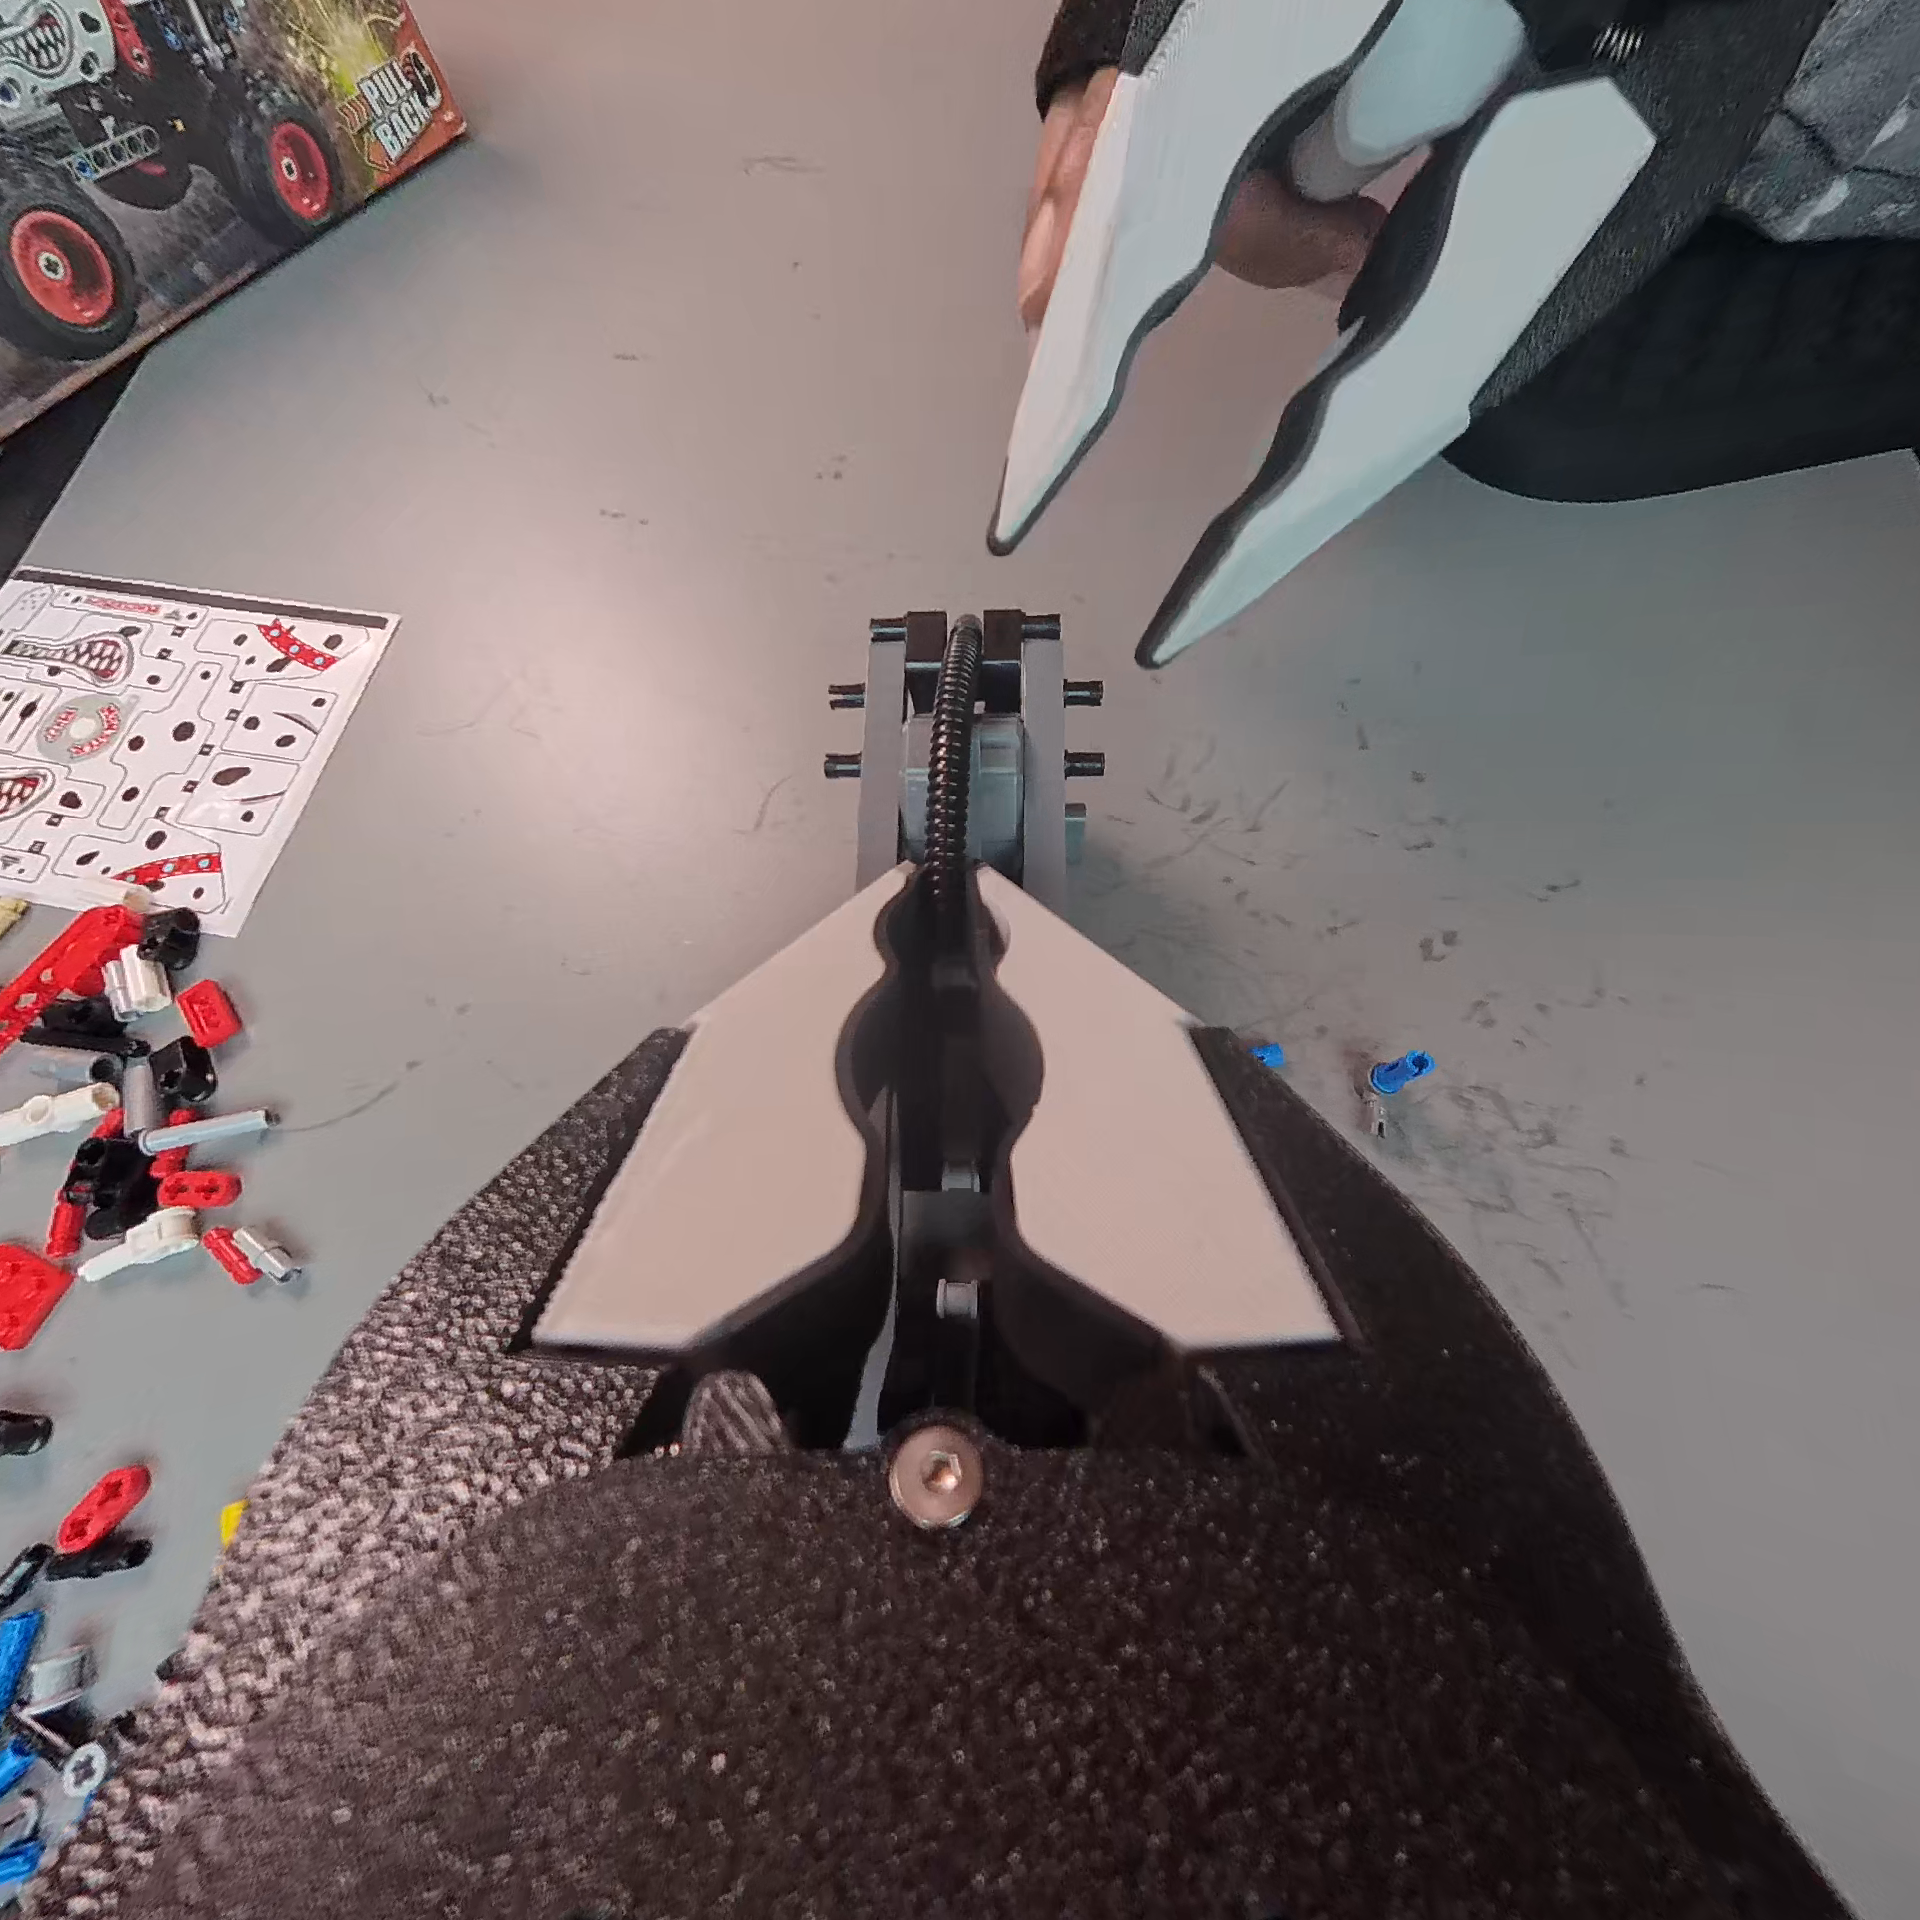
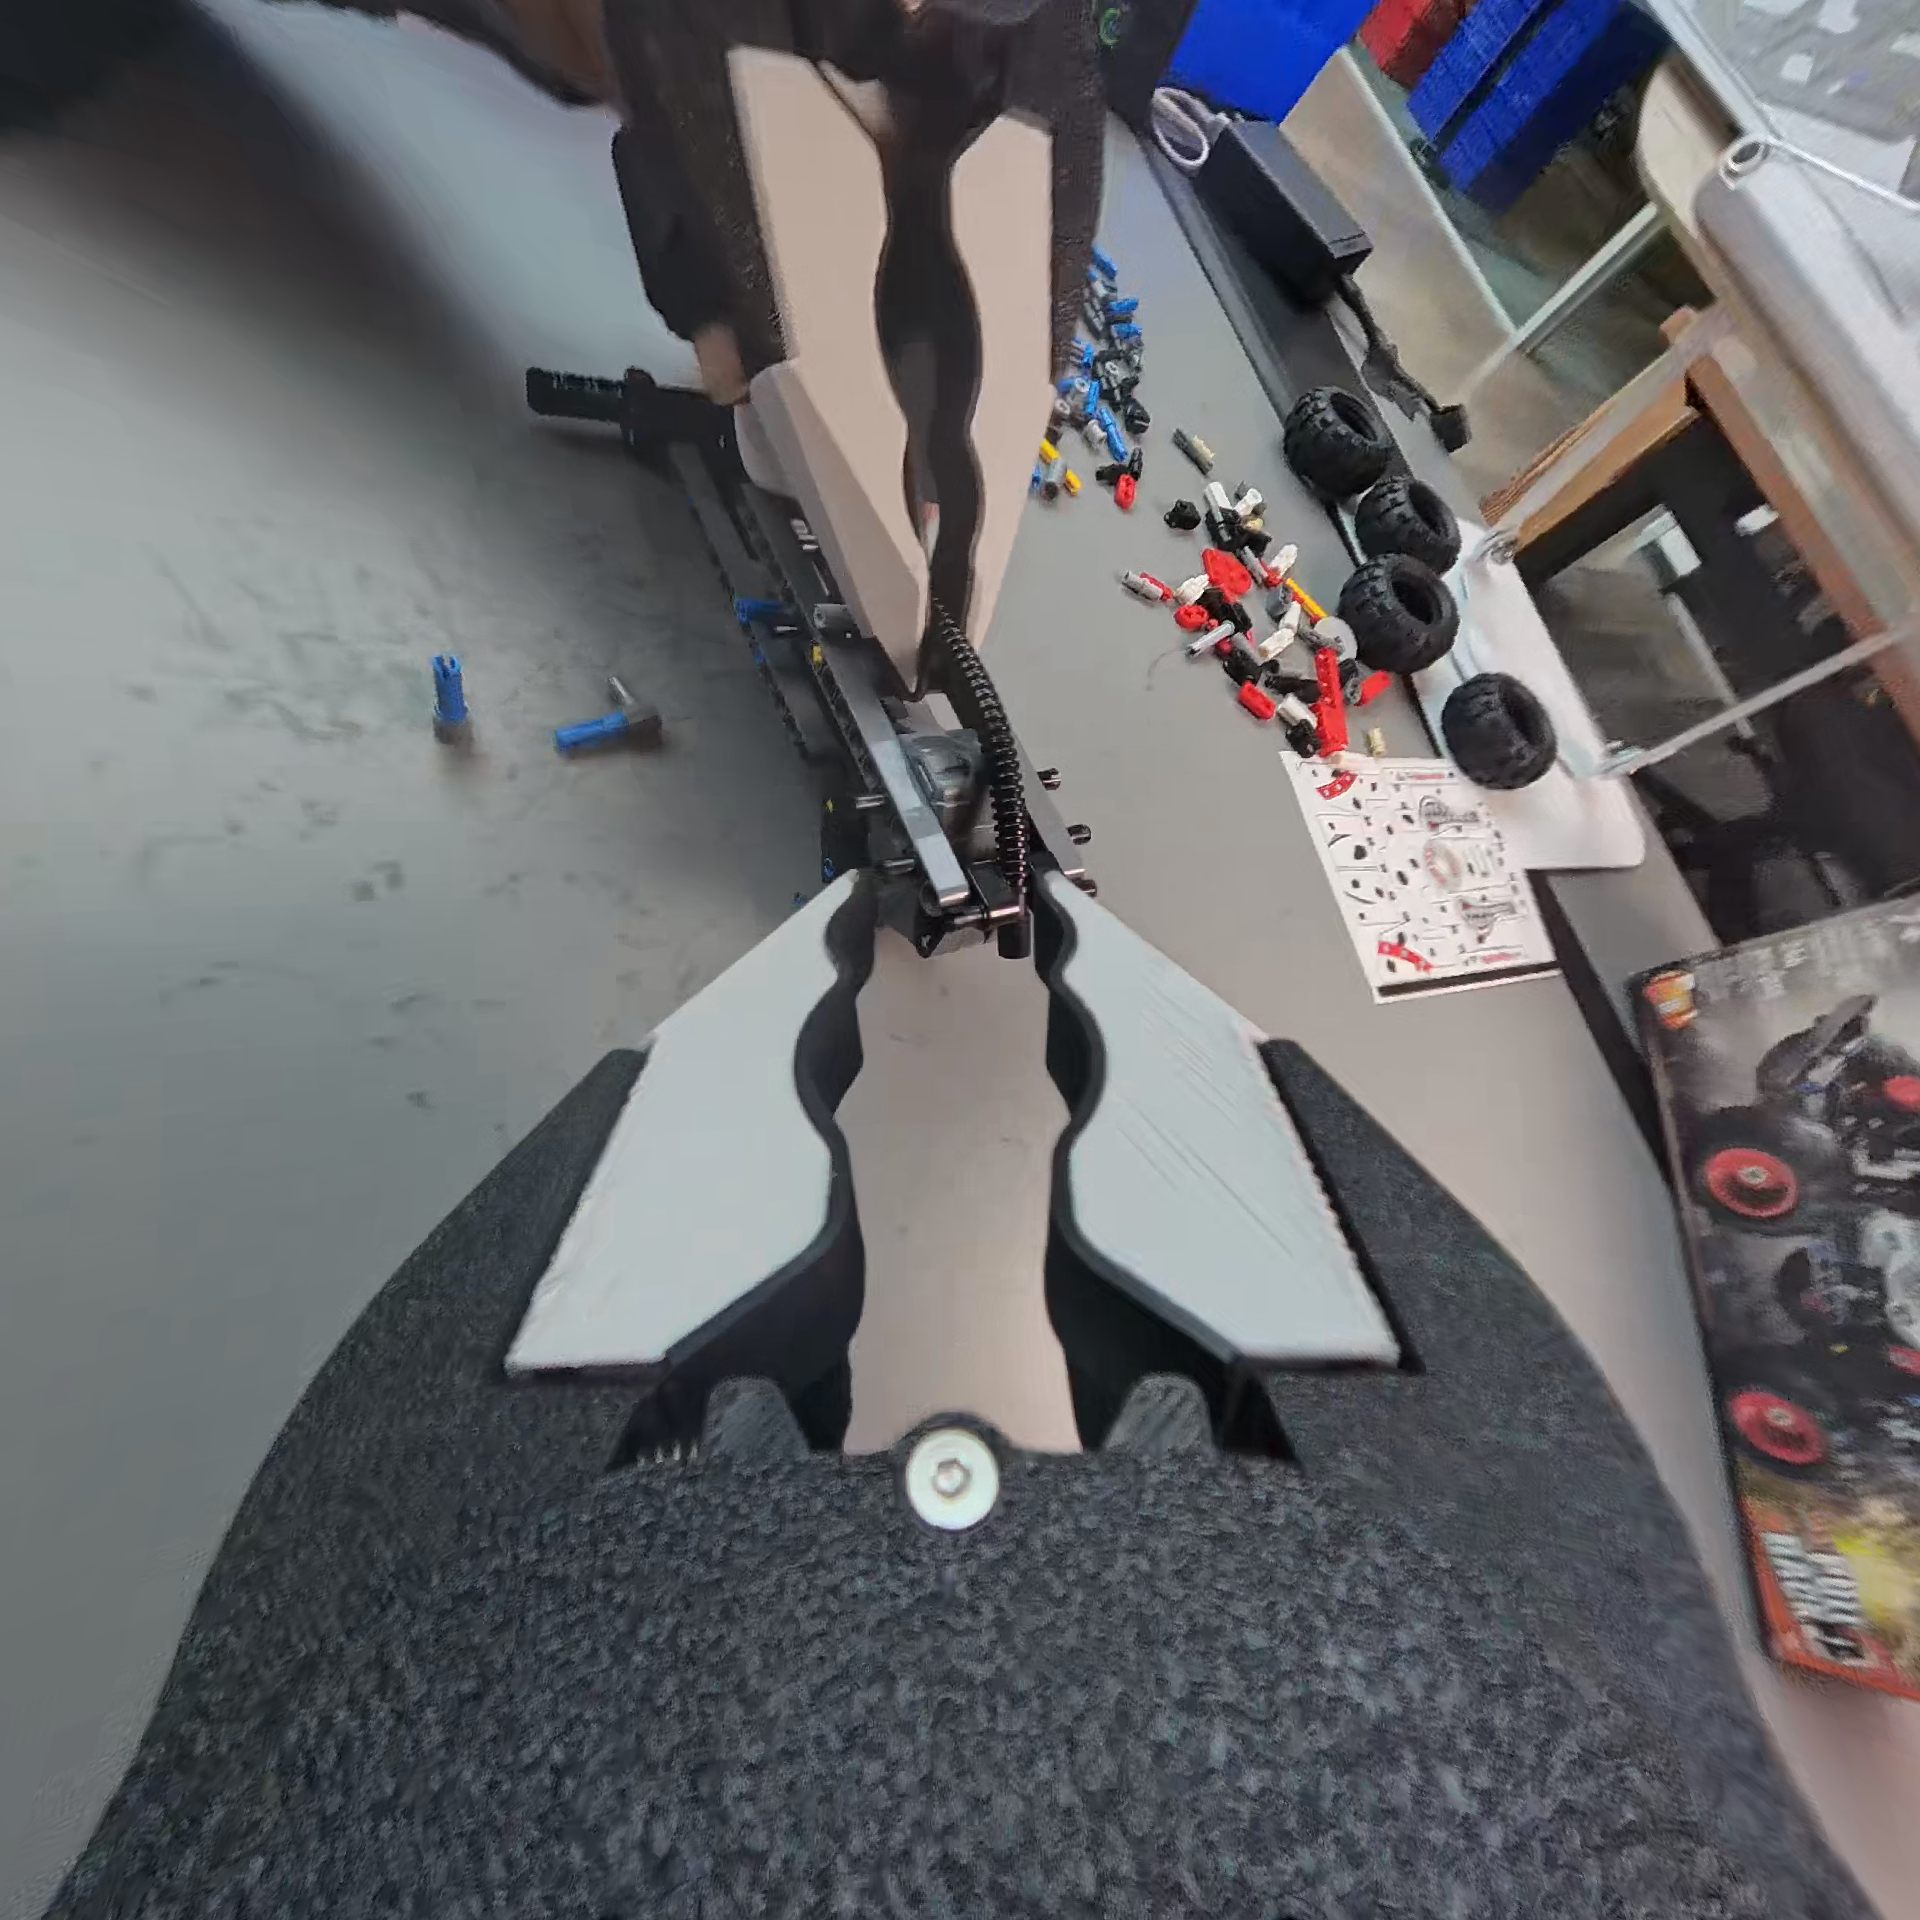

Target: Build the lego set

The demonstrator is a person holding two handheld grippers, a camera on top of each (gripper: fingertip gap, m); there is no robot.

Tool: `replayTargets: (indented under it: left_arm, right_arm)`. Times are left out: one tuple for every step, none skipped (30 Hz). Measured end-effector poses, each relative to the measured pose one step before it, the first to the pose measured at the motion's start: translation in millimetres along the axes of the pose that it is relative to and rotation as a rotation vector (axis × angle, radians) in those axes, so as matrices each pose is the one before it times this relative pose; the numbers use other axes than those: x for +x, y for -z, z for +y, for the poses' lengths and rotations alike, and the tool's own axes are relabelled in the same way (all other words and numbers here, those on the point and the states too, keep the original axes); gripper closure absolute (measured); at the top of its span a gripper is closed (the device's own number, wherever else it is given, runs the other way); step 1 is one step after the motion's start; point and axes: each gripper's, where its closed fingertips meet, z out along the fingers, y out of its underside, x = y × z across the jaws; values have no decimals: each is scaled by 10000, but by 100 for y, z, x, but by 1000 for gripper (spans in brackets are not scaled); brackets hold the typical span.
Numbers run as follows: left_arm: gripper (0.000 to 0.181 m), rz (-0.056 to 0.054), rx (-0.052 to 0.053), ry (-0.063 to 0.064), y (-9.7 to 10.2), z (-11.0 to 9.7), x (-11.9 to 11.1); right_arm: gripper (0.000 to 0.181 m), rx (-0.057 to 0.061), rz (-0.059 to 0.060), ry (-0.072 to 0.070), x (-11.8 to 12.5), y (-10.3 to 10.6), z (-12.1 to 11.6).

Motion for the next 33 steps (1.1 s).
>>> replayTargets:
  left_arm:
    - [172,-31,-3,-11,-35,-24,-32]
    - [172,-26,-1,-2,-26,-20,-16]
    - [172,-30,-4,-3,-28,-17,-30]
    - [172,-43,-16,-11,-20,-1,-53]
    - [172,-25,-16,-6,-24,-3,-34]
    - [172,2,-11,7,-20,-3,-6]
    - [172,9,-11,14,-18,-1,-6]
    - [172,13,-6,17,-15,-3,-3]
    - [172,14,1,18,-26,-5,0]
    - [172,15,1,20,-25,-17,-6]
    - [172,22,-6,19,-11,-1,19]
    - [172,25,-5,13,-5,-10,19]
    - [172,10,4,6,-9,-10,24]
    - [172,2,8,4,-12,-16,11]
    - [172,2,3,11,-20,-5,9]
    - [172,-8,6,12,-14,10,-16]
    - [172,-6,17,14,-16,-1,-17]
    - [172,9,24,23,-12,-3,-9]
    - [172,14,23,28,-5,3,-5]
    - [172,8,19,21,4,1,-18]
    - [172,3,9,8,-6,0,5]
    - [171,-2,-1,-6,-6,-3,-1]
    - [171,-7,-4,-16,-1,2,7]
    - [171,-5,-1,-10,-1,-1,-1]
    - [171,0,2,0,-6,-6,-8]
    - [171,2,4,6,-7,5,-7]
    - [171,-1,-3,8,-18,4,-20]
    - [171,1,-7,6,-23,2,2]
    - [171,3,-8,-3,-17,-5,-4]
    - [171,-3,-10,-13,-25,3,11]
    - [171,-7,-8,-13,-7,2,-8]
    - [171,-15,-6,-6,-9,-2,-13]
    - [172,-14,-3,-4,1,2,-8]
  right_arm:
    - [149,-144,188,602,-21,-342,82]
    - [151,-136,236,539,33,-338,143]
    - [154,-226,210,536,-22,-315,354]
    - [160,-199,208,471,-63,-270,366]
    - [161,-9,324,359,123,-151,92]
    - [163,14,228,216,127,-31,22]
    - [165,14,136,107,83,-2,9]
    - [166,19,112,136,39,3,19]
    - [166,38,113,166,14,-18,31]
    - [167,44,101,138,12,-4,6]
    - [167,45,66,56,-9,3,-4]
    - [167,49,12,-28,-28,17,-23]
    - [168,47,-20,-62,-12,26,-9]
    - [168,52,-35,-50,-3,19,-25]
    - [168,47,-30,-36,-5,9,-20]
    - [168,41,-19,-37,-10,-9,-19]
    - [168,31,-5,-24,6,-3,-6]
    - [168,26,1,-25,-7,2,-8]
    - [168,17,2,-53,5,-6,-3]
    - [168,5,-1,-48,4,3,15]
    - [167,-25,-12,-32,21,38,58]
    - [163,-54,-48,-57,16,84,89]
    - [160,-11,-37,-84,60,141,32]
    - [159,45,-28,-99,83,178,-53]
    - [159,42,-27,-110,84,184,-74]
    - [160,46,-10,-64,71,165,-91]
    - [161,25,20,49,29,117,-97]
    - [162,-24,62,176,-17,44,-34]
    - [162,-51,53,248,-103,-34,-2]
    - [162,-63,21,240,-199,-118,15]
    - [162,-73,18,203,-202,-168,28]
    - [162,-58,59,171,-90,-142,42]
    - [162,38,5,6,-35,-20,-38]
